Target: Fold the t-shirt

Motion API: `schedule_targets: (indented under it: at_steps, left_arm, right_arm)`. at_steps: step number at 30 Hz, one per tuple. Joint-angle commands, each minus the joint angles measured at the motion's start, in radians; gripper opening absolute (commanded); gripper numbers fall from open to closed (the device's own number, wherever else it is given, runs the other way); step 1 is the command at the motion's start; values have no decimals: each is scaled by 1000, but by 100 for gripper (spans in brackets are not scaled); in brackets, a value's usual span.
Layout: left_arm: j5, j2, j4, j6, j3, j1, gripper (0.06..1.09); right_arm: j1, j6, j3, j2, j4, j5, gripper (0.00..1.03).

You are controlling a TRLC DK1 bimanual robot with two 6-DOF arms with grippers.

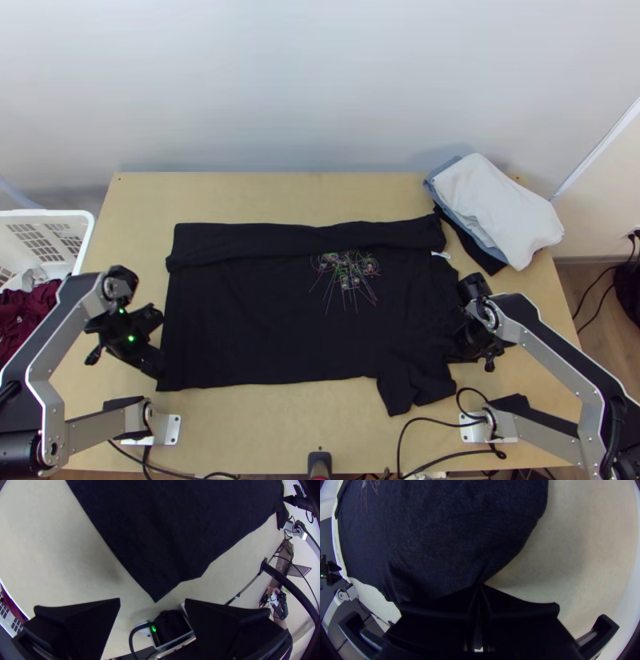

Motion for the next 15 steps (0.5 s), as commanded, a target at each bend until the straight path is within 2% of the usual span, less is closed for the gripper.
schedule_targets:
  at_steps: [1,4,12,15]
  left_arm:
    - [-13,15,-29,-47,-52,-27,100]
    - [-13,22,-23,-67,-78,-63,94]
    - [-13,101,65,-135,-115,-116,92]
    - [-12,131,101,-149,-121,-116,88]
  right_arm:
    - [11,-10,-29,14,41,-5,3]
    - [10,-12,-31,14,42,-4,3]
    - [8,-10,-34,5,42,-5,3]
    - [8,-12,-35,2,42,-4,3]
